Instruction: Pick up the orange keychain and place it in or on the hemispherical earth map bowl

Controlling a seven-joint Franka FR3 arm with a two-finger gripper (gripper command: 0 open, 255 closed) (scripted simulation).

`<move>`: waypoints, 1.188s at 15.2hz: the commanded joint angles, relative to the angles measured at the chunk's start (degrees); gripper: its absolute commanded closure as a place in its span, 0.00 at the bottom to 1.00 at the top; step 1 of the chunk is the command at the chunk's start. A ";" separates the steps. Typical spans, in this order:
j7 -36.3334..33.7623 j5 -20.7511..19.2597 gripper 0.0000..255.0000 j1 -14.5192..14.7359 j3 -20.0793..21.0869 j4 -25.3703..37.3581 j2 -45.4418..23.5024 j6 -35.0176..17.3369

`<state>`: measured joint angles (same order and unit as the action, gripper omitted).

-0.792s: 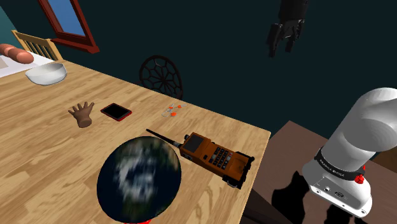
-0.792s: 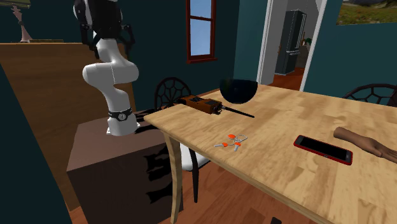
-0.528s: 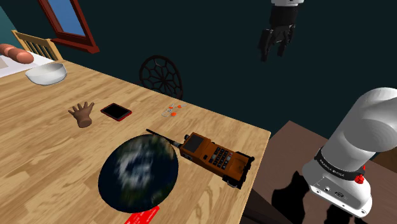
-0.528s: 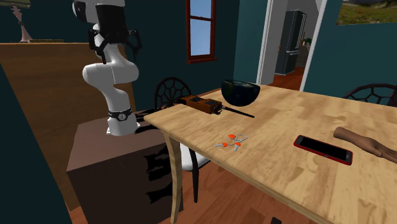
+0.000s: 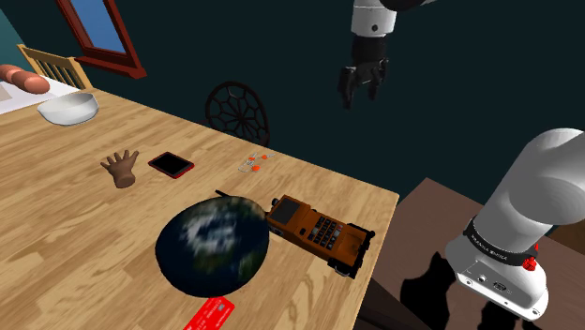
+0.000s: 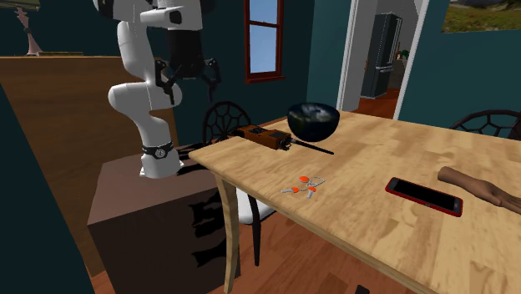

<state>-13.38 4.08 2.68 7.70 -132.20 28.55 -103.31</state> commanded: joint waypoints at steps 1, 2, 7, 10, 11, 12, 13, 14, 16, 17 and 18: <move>-1.39 0.35 0.00 0.63 1.57 0.86 -3.22 -2.49; -2.02 0.38 0.00 0.88 2.29 1.54 -5.03 -3.64; -5.41 -0.34 0.00 1.99 5.71 5.96 -14.52 -8.75; -7.66 -1.54 0.00 2.69 7.54 9.42 -20.51 -11.22; -8.45 -2.06 0.00 2.96 8.09 10.71 -22.56 -11.92; -9.25 -2.65 0.00 3.25 8.61 12.06 -24.62 -12.57; -10.06 -3.29 0.00 3.58 9.08 13.49 -26.71 -13.15; -10.88 -3.99 0.00 3.93 9.52 14.98 -28.81 -13.67; -12.51 -5.50 0.00 4.77 10.24 18.18 -33.07 -14.50; -13.32 -6.30 0.00 5.25 10.54 19.89 -35.22 -14.81; -14.10 -7.13 0.00 5.78 10.77 21.68 -37.39 -15.05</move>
<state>-26.70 -2.20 7.98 18.20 -112.06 -6.59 -117.77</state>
